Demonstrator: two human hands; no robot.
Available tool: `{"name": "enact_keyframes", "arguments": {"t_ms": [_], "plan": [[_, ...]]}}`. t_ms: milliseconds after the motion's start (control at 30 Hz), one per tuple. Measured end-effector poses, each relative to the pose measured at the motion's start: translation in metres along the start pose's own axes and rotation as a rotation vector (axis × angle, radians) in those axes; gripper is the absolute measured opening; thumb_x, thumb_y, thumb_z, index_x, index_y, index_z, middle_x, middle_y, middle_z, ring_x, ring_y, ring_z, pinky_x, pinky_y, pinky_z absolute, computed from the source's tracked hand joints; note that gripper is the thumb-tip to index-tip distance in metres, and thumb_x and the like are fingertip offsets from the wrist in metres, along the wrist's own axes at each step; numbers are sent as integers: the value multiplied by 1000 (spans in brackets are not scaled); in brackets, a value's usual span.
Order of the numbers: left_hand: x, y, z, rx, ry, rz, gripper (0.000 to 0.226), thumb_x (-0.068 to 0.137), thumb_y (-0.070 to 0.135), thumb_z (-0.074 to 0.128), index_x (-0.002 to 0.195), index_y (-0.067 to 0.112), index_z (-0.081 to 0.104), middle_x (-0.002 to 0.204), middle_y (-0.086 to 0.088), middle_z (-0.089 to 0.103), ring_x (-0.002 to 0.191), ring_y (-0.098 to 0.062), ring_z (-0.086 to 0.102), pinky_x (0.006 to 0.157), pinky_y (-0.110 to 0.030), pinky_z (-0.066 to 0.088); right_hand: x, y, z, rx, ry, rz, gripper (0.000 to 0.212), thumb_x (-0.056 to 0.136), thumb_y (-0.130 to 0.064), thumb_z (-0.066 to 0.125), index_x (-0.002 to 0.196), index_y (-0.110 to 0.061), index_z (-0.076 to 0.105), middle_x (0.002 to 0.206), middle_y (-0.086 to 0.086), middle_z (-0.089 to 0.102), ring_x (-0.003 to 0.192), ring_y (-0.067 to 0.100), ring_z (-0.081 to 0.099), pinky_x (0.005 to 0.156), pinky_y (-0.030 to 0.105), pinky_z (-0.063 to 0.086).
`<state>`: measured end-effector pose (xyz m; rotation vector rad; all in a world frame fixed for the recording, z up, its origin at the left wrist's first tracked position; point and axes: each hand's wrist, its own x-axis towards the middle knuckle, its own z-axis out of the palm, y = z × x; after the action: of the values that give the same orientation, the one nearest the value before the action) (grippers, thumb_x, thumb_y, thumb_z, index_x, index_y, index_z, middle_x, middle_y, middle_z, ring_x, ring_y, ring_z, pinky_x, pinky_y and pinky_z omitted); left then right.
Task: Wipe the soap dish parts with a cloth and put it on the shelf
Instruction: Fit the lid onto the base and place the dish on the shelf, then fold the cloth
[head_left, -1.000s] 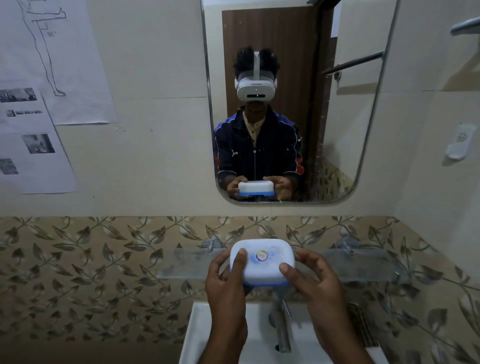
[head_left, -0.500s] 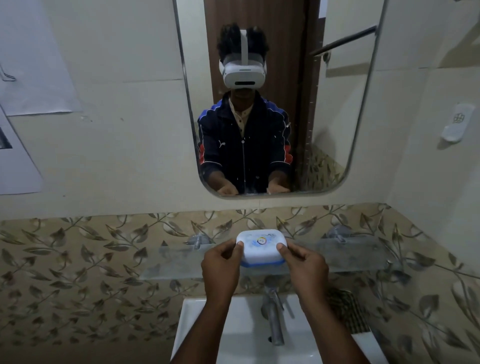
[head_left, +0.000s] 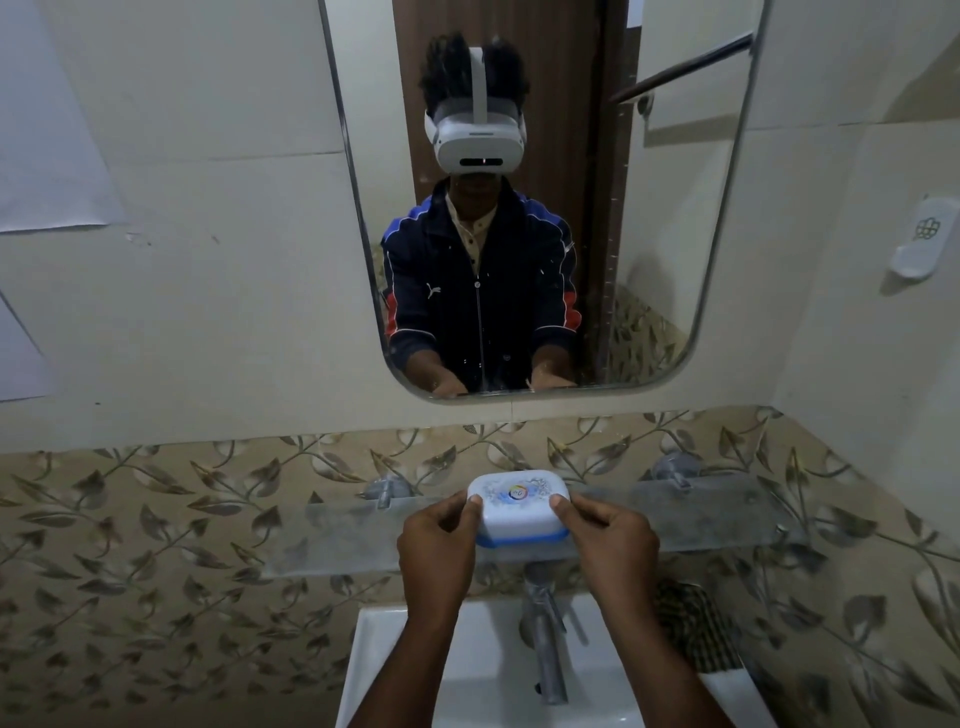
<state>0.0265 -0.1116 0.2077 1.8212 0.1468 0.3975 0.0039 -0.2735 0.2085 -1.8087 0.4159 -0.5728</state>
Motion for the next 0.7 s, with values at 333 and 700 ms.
{"name": "enact_keyframes", "arguments": {"t_ms": [333,700], "plan": [[1,-5,0,71,62,-20,34,98,30,57,71,18,76,46,7,57,41,1,47,42,-10,35,-2,3,-1,17,39,-21,34,83,-32,77,110,-11,75,102,-1,78,80,3,65,60,2,41],[-45,-23,-11,-255,410,100,37,96,34,55,61,22,59,58,9,63,52,-3,54,53,-19,45,-53,48,-33,233,238,-82,47,96,-34,59,55,-15,69,48,6,64,43,11,59,48,20,48]]}}
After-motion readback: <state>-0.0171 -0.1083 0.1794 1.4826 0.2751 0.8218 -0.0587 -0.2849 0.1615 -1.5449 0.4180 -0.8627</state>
